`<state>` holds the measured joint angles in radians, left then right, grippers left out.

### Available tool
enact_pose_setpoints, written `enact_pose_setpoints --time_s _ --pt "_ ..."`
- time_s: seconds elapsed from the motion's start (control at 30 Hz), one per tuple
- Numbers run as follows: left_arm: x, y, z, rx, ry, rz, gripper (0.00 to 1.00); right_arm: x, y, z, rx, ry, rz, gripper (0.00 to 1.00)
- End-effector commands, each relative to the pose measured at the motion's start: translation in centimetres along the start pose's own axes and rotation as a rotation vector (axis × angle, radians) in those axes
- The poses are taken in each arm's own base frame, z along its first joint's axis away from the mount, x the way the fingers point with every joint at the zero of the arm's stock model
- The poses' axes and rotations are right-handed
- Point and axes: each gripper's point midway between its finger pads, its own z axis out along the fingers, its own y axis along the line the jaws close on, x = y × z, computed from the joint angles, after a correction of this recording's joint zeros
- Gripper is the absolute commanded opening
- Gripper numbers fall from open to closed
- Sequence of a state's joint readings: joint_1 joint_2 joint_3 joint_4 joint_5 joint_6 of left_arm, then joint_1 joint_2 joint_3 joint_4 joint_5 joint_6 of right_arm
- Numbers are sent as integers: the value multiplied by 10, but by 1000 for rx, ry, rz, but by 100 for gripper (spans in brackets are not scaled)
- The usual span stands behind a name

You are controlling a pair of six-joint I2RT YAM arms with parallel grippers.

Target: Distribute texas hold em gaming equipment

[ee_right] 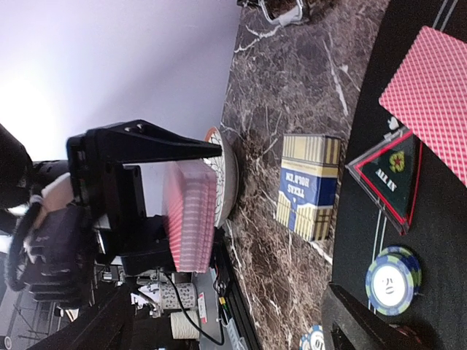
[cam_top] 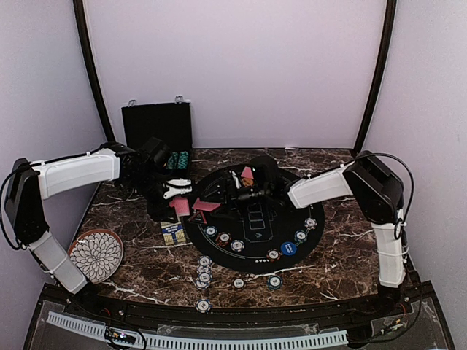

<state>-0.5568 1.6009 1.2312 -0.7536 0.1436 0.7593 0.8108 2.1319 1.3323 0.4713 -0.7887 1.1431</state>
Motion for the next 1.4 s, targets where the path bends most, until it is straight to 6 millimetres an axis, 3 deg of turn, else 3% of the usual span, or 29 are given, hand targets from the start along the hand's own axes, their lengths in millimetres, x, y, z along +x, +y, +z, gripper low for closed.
enact_pose_setpoints --time_s 0.0,0.13,0.4,0.67,1.13,1.37 --pt "-28 8 -28 -53 -116 32 7 -7 35 -24 -59 -39 -66 89" --pt "-30 8 -30 -55 -124 34 7 -6 34 -30 -56 -48 -63 89" --pt "-46 9 -39 -14 -161 14 7 4 45 5 -124 11 -45 88" --pt "-49 7 -39 -2 -164 11 6 -1 59 22 -168 18 -54 88" --pt "-50 1 -37 19 -155 12 5 -3 46 58 -177 60 -23 86" --pt "-50 2 -35 20 -149 11 5 0 25 58 -124 77 -8 83"
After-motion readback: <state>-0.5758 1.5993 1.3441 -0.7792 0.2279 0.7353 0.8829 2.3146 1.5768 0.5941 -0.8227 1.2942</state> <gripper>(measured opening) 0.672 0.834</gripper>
